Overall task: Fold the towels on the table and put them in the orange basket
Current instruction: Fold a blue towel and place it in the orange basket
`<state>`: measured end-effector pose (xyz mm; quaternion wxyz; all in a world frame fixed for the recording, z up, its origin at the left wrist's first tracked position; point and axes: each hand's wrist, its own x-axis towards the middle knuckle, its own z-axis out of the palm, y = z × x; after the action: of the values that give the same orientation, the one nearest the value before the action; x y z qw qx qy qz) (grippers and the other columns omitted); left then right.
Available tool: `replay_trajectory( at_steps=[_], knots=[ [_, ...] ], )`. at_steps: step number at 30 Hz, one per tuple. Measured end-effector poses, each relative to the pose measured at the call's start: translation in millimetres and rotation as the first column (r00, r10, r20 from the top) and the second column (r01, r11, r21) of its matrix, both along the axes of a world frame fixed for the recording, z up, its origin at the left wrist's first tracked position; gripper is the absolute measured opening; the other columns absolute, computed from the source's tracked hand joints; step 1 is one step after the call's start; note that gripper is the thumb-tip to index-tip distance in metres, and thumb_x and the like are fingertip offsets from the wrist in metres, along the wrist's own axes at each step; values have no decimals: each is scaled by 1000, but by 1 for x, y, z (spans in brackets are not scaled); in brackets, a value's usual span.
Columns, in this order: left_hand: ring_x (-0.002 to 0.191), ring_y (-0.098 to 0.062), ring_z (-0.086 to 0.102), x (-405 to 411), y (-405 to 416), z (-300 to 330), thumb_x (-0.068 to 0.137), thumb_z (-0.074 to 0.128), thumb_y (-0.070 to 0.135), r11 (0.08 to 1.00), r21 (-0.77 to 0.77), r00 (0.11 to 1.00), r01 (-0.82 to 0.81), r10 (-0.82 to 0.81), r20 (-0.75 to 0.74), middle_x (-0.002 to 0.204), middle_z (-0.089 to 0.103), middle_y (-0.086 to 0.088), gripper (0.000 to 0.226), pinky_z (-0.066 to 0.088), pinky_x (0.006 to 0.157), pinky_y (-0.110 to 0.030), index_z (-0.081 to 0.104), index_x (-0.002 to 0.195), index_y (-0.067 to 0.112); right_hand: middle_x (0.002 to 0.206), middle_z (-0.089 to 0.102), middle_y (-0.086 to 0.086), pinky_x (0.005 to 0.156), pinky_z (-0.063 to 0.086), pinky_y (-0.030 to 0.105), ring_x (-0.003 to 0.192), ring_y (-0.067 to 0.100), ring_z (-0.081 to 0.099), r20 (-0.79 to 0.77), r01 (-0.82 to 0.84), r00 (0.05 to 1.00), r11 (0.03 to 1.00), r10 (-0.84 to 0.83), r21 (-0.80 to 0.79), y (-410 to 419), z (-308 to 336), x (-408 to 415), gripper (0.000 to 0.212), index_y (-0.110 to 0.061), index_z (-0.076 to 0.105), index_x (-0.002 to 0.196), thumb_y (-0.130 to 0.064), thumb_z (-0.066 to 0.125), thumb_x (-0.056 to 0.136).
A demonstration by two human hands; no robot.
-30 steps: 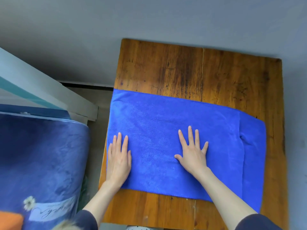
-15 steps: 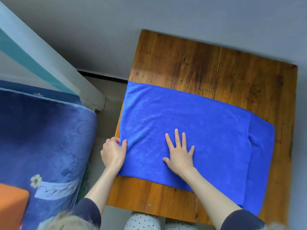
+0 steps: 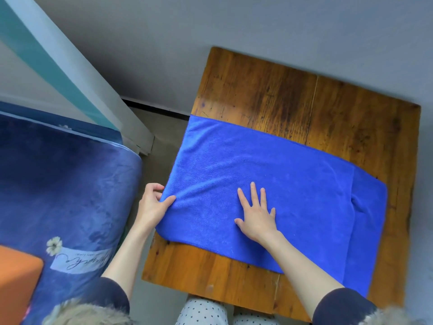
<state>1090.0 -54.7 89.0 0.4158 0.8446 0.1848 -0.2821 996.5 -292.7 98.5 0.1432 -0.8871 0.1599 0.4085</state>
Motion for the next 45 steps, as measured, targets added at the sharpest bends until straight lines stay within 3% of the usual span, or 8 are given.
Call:
replay_trajectory(
  at_steps=[8, 12, 21, 27, 31, 35, 40, 45],
  knots=[
    [101, -29, 56, -5, 8, -11, 89, 53, 13, 962, 274, 997, -20, 0, 73, 103, 63, -9, 16, 42, 84, -36, 63, 101, 12, 154, -28, -1, 112, 13, 58, 142, 26, -24, 99, -2, 995, 1000, 2, -6, 3, 1, -14, 74, -32, -7, 149, -37, 44, 95],
    [107, -37, 49, -16, -4, 0, 89, 50, 8, 916, 400, 960, 29, -137, 244, 115, 51, -18, 22, 41, 88, -46, 57, 110, 7, 155, -25, -2, 114, 11, 56, 142, 25, -22, 119, 20, 993, 1000, -18, -18, -2, 3, -35, 71, -31, -6, 149, -37, 41, 97],
    [142, -31, 18, -84, -105, 9, 91, 53, 17, 732, 374, 703, 569, -670, 241, 153, 23, -13, 48, 23, 112, -47, 43, 137, 12, 158, -11, -1, 115, 8, 49, 145, 20, -13, 220, 267, 945, 960, -243, -84, -59, 9, -99, 62, -26, 5, 150, -39, 37, 98],
    [145, -27, -9, -128, -180, -2, 98, 40, 35, 405, 416, 407, 814, -909, 90, 158, -10, -4, 60, 9, 115, -49, 11, 150, 26, 143, 39, 7, 101, 33, 46, 130, 27, 37, 470, 674, 688, 727, -553, -131, -128, 15, -157, 46, -14, 39, 138, -28, 48, 95],
    [145, -29, -11, -155, -229, -4, 98, 41, 34, 263, 475, 277, 840, -960, 42, 157, -13, -6, 63, 9, 114, -53, 6, 150, 26, 130, 47, 17, 91, 39, 46, 120, 36, 42, 448, 912, 385, 407, -807, -51, -172, 8, -195, 40, -7, 45, 129, -23, 53, 93],
    [144, -29, -13, -181, -270, -5, 96, 46, 35, 164, 498, 174, 852, -984, 27, 158, -13, -6, 68, 9, 112, -56, 5, 149, 26, 126, 48, 17, 91, 42, 45, 117, 36, 46, 336, 942, 324, 336, -884, -25, -198, -5, -217, 39, -4, 48, 123, -26, 57, 91],
    [145, -25, -11, -196, -290, -13, 92, 52, 39, 137, 493, 183, 859, -982, -48, 157, -14, -2, 75, 13, 109, -62, 5, 149, 29, 110, 58, 13, 76, 41, 34, 104, 33, 54, 290, 916, 373, 400, -881, 38, -216, -15, -223, 23, -3, 56, 102, -25, 55, 93],
    [145, -20, -8, -194, -293, -9, 90, 55, 24, 255, 454, 295, 854, -955, -18, 158, -6, 4, 65, 16, 107, -65, 21, 146, 30, 87, 53, 7, 61, 36, 30, 78, 28, 52, 343, 932, 316, 357, -885, 63, -258, -13, -247, 15, -10, 44, 89, -23, 49, 95]
  ],
)
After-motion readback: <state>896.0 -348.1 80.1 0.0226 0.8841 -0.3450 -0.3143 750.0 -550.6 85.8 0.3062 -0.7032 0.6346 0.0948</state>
